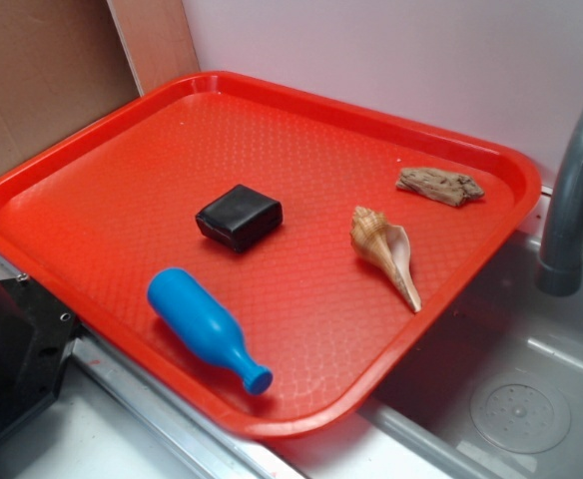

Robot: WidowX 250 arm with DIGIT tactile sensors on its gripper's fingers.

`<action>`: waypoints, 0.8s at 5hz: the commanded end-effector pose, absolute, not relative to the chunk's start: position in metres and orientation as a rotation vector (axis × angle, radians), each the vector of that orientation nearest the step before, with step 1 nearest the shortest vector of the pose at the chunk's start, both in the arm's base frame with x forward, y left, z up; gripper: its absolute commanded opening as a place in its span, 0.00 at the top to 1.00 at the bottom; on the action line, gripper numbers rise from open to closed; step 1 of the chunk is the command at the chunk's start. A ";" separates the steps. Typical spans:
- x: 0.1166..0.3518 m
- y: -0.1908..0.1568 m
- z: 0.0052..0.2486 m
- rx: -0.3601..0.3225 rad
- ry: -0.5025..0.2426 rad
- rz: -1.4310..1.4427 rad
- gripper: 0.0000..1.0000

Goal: Grab the shell.

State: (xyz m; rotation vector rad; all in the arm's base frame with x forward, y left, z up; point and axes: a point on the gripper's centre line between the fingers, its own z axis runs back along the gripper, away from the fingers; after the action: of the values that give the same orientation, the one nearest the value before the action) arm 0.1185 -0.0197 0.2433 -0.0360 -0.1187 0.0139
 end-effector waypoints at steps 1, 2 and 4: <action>0.118 -0.020 0.243 -0.036 -0.119 0.014 0.00; 0.163 -0.068 0.202 -0.060 -0.174 0.077 0.00; 0.217 -0.105 0.151 -0.187 -0.233 0.270 0.00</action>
State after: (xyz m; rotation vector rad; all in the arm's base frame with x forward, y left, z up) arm 0.2081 -0.1066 0.1411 -0.1637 -0.2036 0.2533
